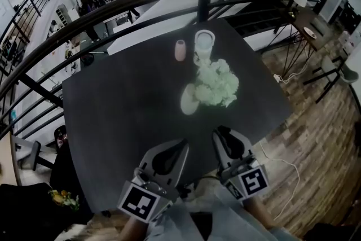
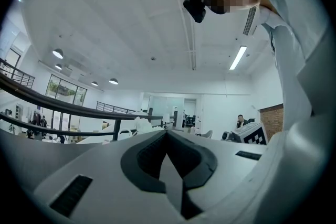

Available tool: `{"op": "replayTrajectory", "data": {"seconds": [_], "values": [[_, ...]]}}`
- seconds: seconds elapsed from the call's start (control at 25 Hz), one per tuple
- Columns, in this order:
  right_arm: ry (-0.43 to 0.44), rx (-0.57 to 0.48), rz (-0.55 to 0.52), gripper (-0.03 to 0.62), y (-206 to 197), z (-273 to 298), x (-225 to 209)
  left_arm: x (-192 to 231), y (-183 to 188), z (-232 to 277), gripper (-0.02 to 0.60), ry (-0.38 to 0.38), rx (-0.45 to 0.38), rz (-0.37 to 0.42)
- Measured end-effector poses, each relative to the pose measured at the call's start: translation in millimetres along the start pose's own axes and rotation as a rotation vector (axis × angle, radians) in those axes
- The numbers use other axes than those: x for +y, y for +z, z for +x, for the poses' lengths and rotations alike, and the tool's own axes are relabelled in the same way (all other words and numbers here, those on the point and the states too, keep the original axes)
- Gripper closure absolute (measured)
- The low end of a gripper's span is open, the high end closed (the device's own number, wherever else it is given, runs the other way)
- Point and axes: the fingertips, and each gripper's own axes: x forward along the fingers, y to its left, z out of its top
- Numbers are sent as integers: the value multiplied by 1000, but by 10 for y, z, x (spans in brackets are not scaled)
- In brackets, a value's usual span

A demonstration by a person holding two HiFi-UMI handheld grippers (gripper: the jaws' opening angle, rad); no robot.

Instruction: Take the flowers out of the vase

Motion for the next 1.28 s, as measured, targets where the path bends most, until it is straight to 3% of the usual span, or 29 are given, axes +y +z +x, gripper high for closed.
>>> {"op": "replayTrajectory", "data": {"seconds": [0.28,0.52,0.88,1.28], "values": [[35,41,-17,423,-358,308,-74,206,8,-43,581,44,1,-15],[57,119,-16,356,-657,504,-248,312,-18,-21,582,95,2,-29],[142,180,26,303,-829,745,-450,393,-8,157,583,185,2,-40],[250,167,48,273,-836,946,-619,387,-8,338,582,294,4,-38]]}}
